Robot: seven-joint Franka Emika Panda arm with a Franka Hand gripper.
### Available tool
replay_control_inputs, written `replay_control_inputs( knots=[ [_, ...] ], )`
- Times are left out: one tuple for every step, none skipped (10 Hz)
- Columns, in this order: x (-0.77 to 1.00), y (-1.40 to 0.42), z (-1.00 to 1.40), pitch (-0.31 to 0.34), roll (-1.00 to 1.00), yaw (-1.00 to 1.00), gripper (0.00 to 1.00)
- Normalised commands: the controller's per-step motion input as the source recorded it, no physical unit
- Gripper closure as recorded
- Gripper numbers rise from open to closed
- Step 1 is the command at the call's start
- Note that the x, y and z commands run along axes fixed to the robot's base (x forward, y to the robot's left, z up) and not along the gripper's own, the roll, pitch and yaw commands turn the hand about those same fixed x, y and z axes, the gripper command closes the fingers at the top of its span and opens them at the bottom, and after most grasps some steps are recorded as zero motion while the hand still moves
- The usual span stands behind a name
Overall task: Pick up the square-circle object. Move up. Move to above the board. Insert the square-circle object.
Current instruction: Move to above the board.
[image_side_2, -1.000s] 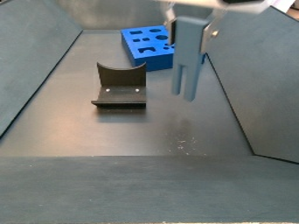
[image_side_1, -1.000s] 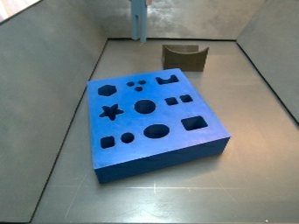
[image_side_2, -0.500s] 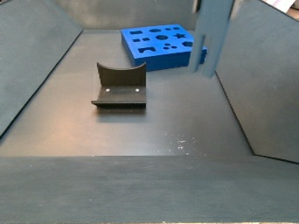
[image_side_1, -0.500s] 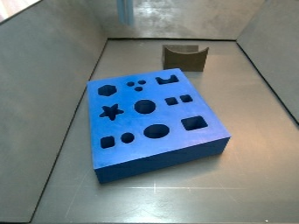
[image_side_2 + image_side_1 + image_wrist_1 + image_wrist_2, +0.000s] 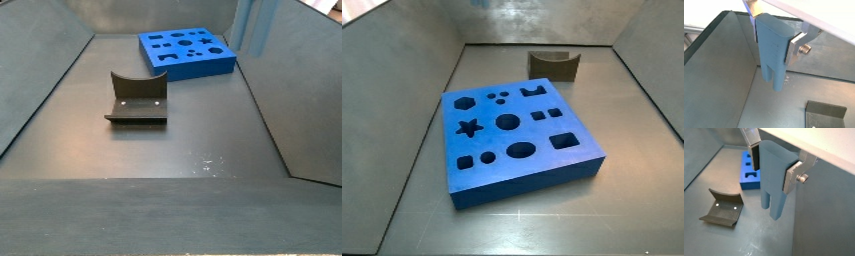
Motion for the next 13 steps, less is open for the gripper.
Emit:
replay_control_inputs(
  knots=[
    [0.22, -1.0, 0.13, 0.14, 0.05, 1.0, 1.0],
    [0.22, -1.0, 0.13, 0.149, 0.06, 1.0, 1.0],
    [0.23, -1.0, 0.14, 0.169, 0.02, 1.0, 1.0],
    [0.23, -1.0, 0.13, 0.181, 0.02, 1.0, 1.0],
    [0.24, -1.0, 0.14, 0.22, 0.04, 0.95, 1.0],
    [0.25, -1.0, 0.14, 0.206, 0.02, 0.69, 1.0],
    [0.26, -1.0, 0.14, 0.17, 0.03, 0.39, 1.0],
    [0.27, -1.0, 0.14, 0.149, 0.03, 0.28, 1.0],
    [0.28, -1.0, 0.14, 0.121, 0.02, 0.14, 1.0],
    [0.28, -1.0, 0.15, 0.118, 0.02, 0.08, 1.0],
    [0.3, -1.0, 0.15, 0.125, 0.03, 0.04, 1.0],
    [0.32, -1.0, 0.15, 0.125, 0.02, 0.03, 1.0],
    [0.35, -1.0, 0.16, 0.135, 0.03, 0.02, 1.0]
  ],
)
